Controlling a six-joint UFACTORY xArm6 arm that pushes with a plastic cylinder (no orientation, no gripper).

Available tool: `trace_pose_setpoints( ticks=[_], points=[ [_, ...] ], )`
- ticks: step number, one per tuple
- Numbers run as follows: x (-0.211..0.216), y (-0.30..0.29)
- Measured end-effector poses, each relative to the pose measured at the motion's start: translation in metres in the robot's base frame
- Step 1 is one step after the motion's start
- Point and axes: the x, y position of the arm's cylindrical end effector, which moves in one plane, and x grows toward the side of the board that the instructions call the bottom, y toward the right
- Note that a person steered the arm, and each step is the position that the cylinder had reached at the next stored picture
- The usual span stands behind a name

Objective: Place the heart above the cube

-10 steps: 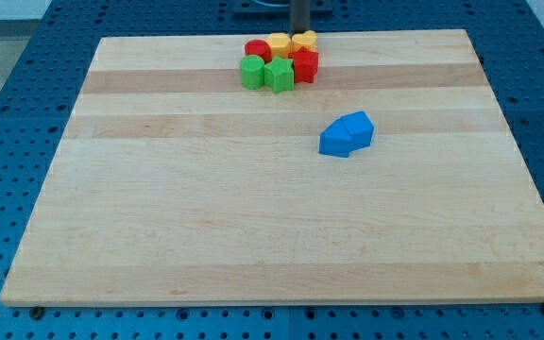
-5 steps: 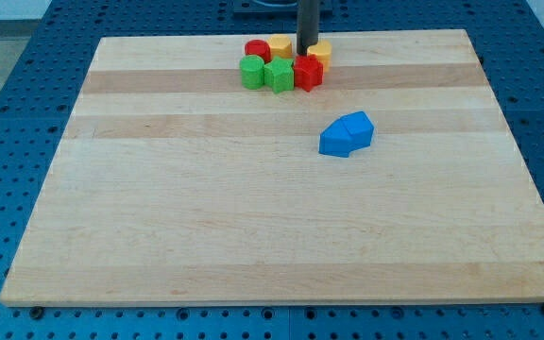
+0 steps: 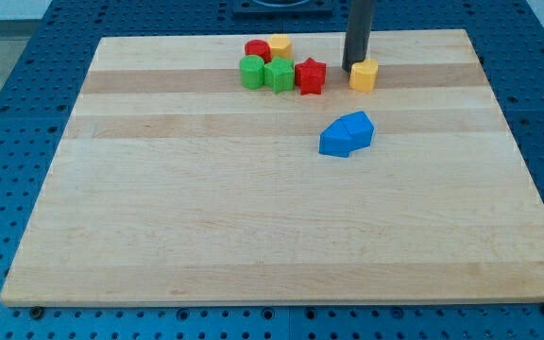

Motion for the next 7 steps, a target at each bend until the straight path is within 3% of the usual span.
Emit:
trace_pose_setpoints(
  ticks=[2,7],
  points=[
    [-0.014,0.019],
    [0.071,0.016]
  ],
)
